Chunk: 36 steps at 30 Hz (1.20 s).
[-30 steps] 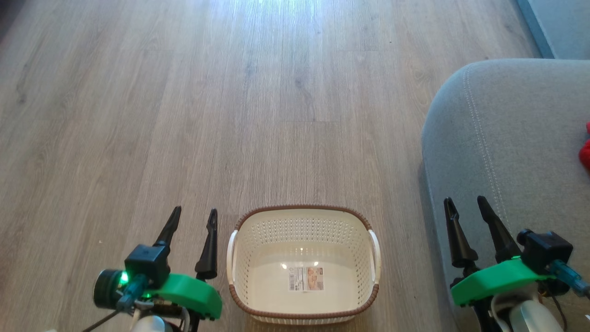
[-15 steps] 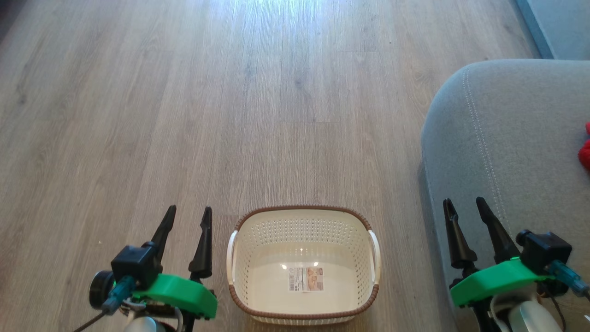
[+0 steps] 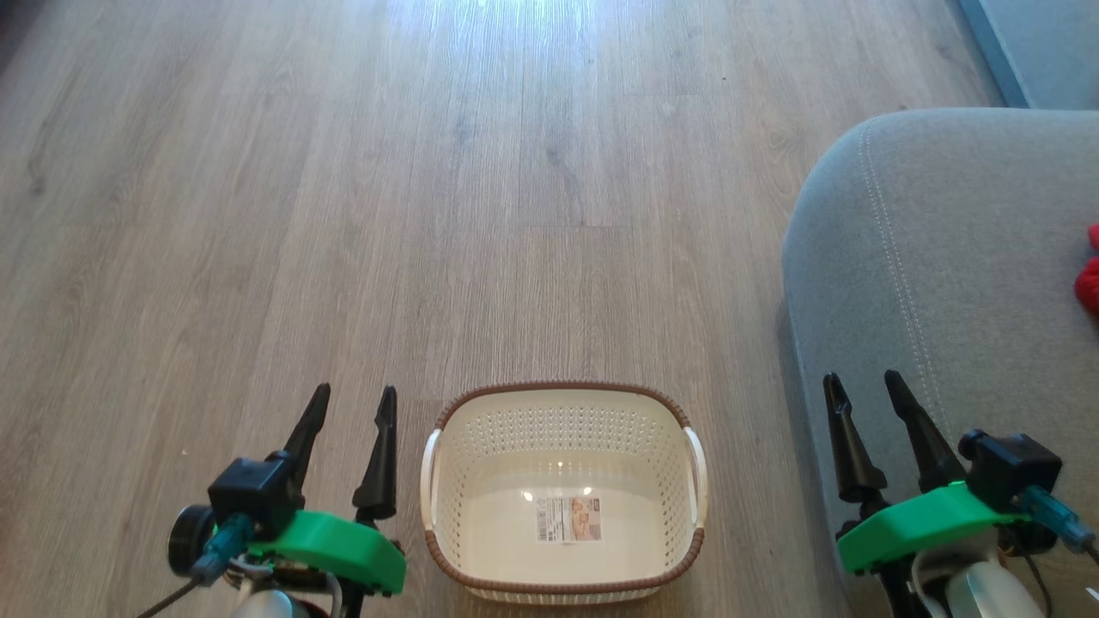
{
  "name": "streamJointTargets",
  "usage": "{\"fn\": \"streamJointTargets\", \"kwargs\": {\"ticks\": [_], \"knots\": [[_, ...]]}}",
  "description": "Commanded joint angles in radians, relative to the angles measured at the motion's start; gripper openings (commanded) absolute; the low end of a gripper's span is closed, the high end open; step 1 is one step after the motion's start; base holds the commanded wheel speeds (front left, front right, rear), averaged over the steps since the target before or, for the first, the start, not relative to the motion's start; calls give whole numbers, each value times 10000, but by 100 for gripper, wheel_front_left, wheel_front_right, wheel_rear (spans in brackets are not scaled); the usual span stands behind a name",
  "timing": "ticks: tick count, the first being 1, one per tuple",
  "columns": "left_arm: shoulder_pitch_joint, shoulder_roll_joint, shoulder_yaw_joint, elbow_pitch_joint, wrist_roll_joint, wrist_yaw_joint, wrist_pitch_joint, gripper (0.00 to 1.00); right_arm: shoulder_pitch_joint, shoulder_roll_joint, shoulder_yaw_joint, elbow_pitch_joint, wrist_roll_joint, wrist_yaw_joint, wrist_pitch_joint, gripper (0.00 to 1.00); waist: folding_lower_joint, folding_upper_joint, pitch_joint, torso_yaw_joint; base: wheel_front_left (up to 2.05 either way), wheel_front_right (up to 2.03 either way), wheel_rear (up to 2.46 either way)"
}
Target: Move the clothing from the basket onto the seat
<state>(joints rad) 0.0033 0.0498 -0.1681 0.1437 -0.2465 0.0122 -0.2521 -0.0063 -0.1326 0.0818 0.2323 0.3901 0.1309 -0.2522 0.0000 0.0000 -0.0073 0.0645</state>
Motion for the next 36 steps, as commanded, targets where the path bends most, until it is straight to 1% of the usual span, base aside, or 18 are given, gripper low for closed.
{"fn": "streamJointTargets", "kwargs": {"ticks": [1,10,11,15,36], "knots": [[-352,5,274,-284,10,-5,-97,100,-228,-71,212,-275,74,-2,-95,100,0,0,-2,3,0,0,0],[-347,5,322,-231,-181,-29,-97,100,-226,-67,206,-258,85,-2,-95,100,0,0,-22,14,0,0,0],[0,0,18,48,-155,-9,0,0,-1,1,-2,17,2,0,0,0,0,0,-21,15,0,0,0],[137,0,16,557,-262,-11,63,0,75,36,35,512,76,0,44,0,0,0,-20,10,0,0,0],[-69,63,388,657,-2487,-239,580,0,-100,140,-258,451,2052,0,605,0,0,0,-1,-95,0,0,0]]}}
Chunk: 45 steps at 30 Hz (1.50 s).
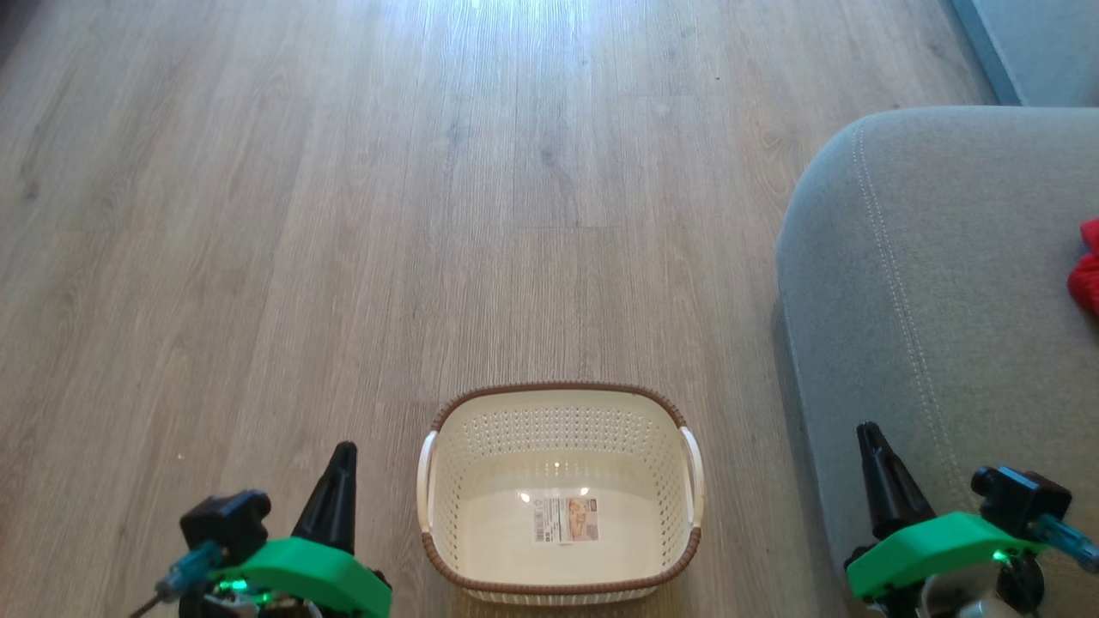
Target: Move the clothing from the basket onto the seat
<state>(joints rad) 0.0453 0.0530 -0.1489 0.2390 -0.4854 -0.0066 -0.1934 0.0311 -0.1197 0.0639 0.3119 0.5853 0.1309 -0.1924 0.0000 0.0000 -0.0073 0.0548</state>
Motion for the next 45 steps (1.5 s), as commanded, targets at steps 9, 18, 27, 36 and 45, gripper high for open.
{"fn": "streamJointTargets", "kwargs": {"ticks": [9,18,27,36,45], "knots": [[-577,49,373,-272,-1087,-154,232,0,-552,63,-216,-373,984,0,262,0,0,0,9,-46,0,0,0],[-663,64,556,-246,-2071,-257,475,0,-631,116,-355,-402,1866,-1,519,0,0,0,18,-93,0,0,0],[-751,75,744,-216,-3052,-359,723,0,-709,170,-496,-431,2746,-1,777,0,0,0,27,-141,0,0,0],[-849,83,957,-182,-4133,-473,1002,0,-796,232,-653,-462,3720,-1,1065,0,0,0,37,-193,0,0,0],[-928,87,1132,-154,-4997,-565,1228,0,-866,282,-781,-487,4500,-1,1297,0,0,0,45,-236,0,0,0]]}}
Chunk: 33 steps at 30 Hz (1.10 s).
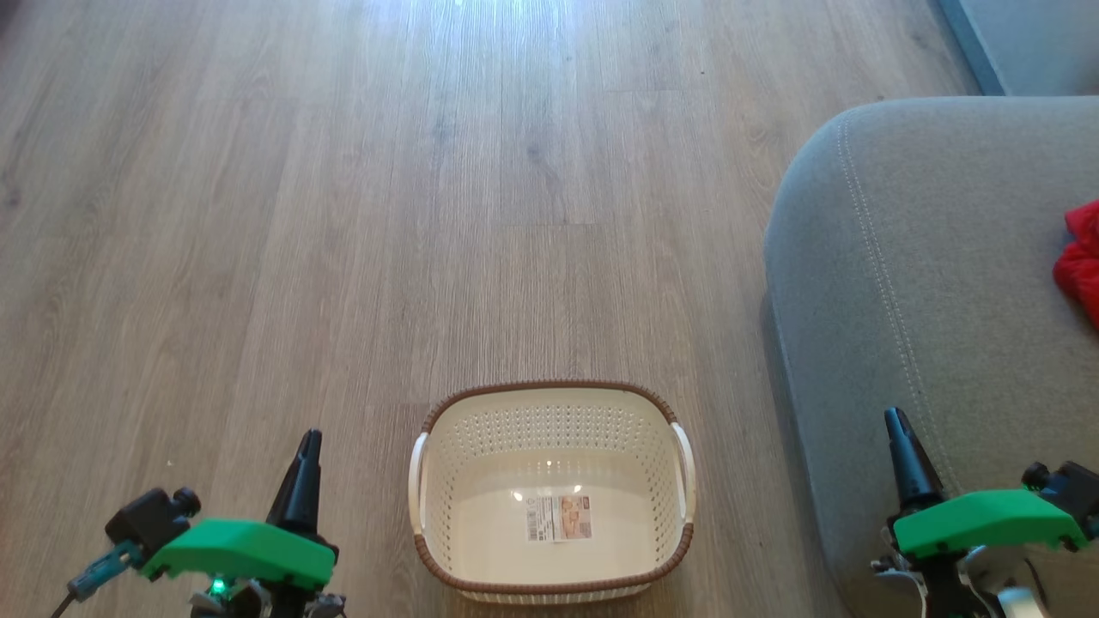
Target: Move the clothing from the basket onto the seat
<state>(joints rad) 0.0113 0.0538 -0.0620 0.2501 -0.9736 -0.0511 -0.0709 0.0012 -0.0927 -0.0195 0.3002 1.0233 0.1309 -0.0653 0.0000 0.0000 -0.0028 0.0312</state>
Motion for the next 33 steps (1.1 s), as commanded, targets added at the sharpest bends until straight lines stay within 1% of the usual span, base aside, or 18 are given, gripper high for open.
{"fn": "streamJointTargets", "kwargs": {"ticks": [1,33], "knots": [[-598,80,286,-262,-223,-131,32,0,-576,18,37,-374,218,-1,55,0,0,0,1,-4,0,0,0],[-917,80,1008,-147,-3658,-496,956,0,-857,224,-482,-474,3328,-1,989,0,0,0,33,-173,0,0,0]]}}
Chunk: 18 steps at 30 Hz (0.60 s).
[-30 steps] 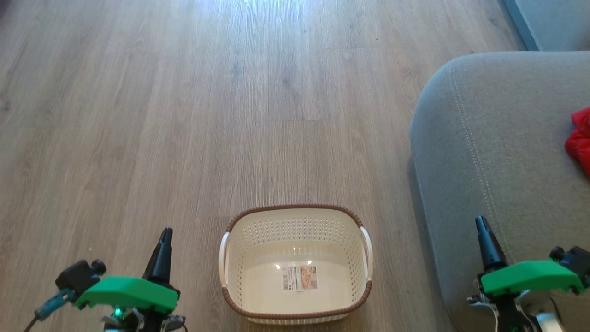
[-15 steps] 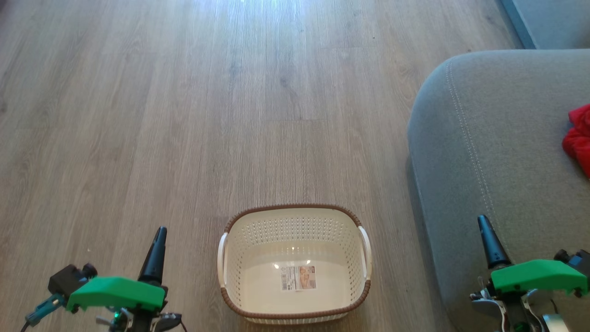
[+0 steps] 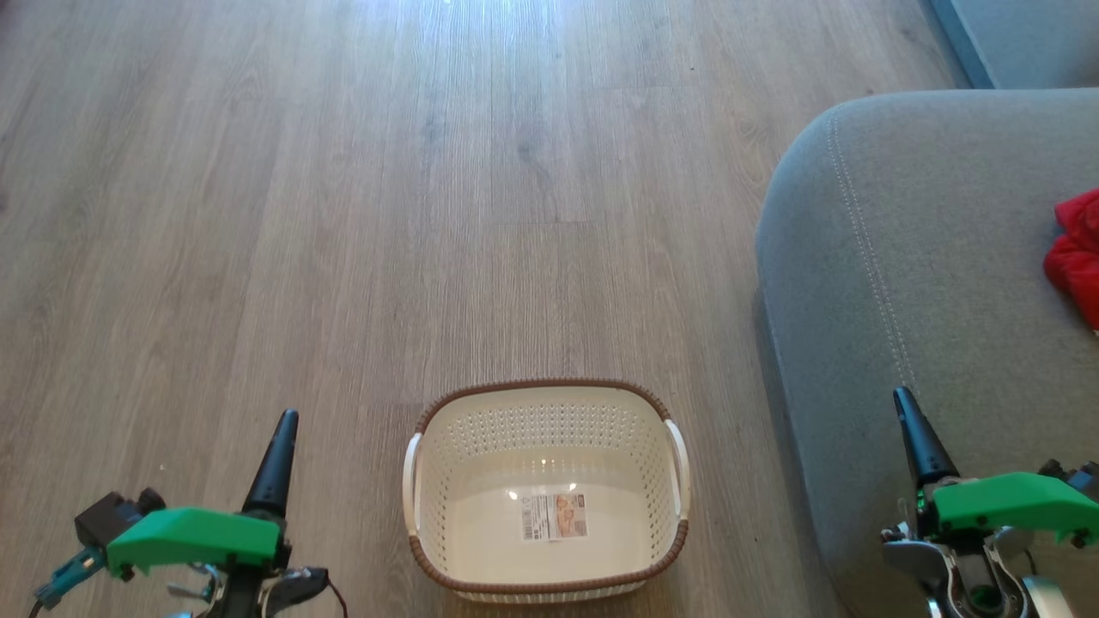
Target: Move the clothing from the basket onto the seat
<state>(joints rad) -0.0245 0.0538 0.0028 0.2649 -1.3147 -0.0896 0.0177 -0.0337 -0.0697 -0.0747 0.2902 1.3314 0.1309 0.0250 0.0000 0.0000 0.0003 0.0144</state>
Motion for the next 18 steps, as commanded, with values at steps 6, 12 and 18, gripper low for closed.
{"fn": "streamJointTargets", "kwargs": {"ticks": [6,12,18], "knots": [[-610,78,476,-277,-783,-168,217,0,-552,26,-11,-390,733,-1,233,0,0,0,6,-32,0,0,0],[-670,76,615,-255,-1424,-236,393,0,-605,66,-110,-409,1316,-1,409,0,0,0,12,-63,0,0,0],[-730,73,754,-233,-2062,-304,569,0,-657,105,-208,-427,1896,-2,584,0,0,0,18,-95,0,0,0]]}}
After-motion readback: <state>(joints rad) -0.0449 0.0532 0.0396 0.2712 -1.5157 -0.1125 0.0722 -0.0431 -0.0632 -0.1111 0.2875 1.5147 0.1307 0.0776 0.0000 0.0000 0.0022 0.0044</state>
